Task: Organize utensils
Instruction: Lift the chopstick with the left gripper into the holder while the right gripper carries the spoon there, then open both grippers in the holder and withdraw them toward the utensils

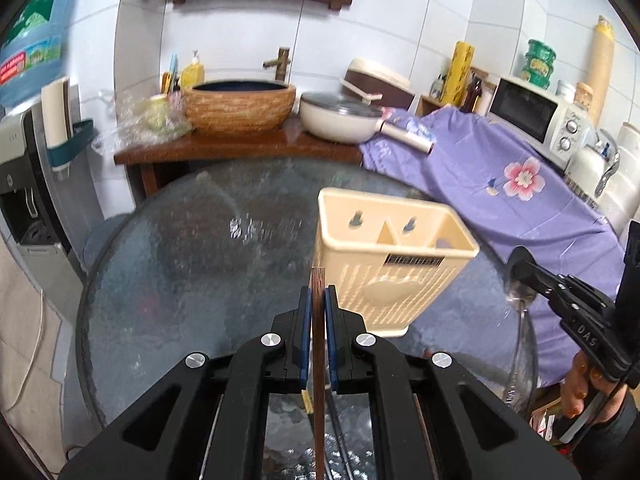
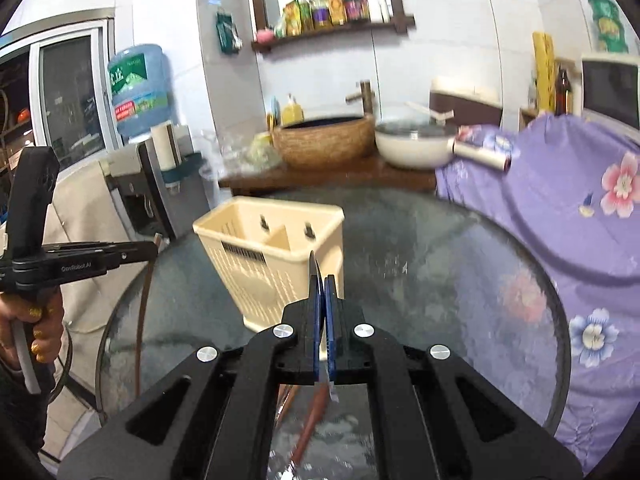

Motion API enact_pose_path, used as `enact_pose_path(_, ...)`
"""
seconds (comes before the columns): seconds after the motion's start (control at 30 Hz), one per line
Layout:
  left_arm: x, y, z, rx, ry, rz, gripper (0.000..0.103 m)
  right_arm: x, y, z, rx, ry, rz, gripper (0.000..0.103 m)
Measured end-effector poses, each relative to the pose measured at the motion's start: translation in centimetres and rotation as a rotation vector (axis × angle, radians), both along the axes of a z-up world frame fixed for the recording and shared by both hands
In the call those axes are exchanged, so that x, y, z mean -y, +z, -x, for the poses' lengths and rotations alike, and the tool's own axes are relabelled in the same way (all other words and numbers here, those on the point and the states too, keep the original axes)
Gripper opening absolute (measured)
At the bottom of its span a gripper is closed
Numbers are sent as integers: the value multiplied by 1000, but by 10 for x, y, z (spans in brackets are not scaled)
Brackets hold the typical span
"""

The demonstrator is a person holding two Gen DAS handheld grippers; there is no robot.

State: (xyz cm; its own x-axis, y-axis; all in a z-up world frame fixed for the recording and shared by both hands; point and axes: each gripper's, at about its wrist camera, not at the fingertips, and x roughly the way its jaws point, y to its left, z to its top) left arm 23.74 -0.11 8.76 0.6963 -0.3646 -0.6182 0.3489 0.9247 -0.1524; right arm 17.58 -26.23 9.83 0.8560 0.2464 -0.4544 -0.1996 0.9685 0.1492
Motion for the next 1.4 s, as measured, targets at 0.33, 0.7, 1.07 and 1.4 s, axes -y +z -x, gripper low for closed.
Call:
enact_pose_path(0.33,11,67,5,126,-33,44,7,-18,48,-22,73,-8,-1,3)
enact_pose_path(0.7,22,143,8,230,-92,105,6,-29,107,-47,206,-38,13,3)
enact_pose_path(1.07,43,187,-20,347,-10,95,6,-51,97,-93,338,-145,185,3)
enact_pose_path(1.4,51,95,-59,178,10,43,6,-55,20,-100,251,-114,236,3)
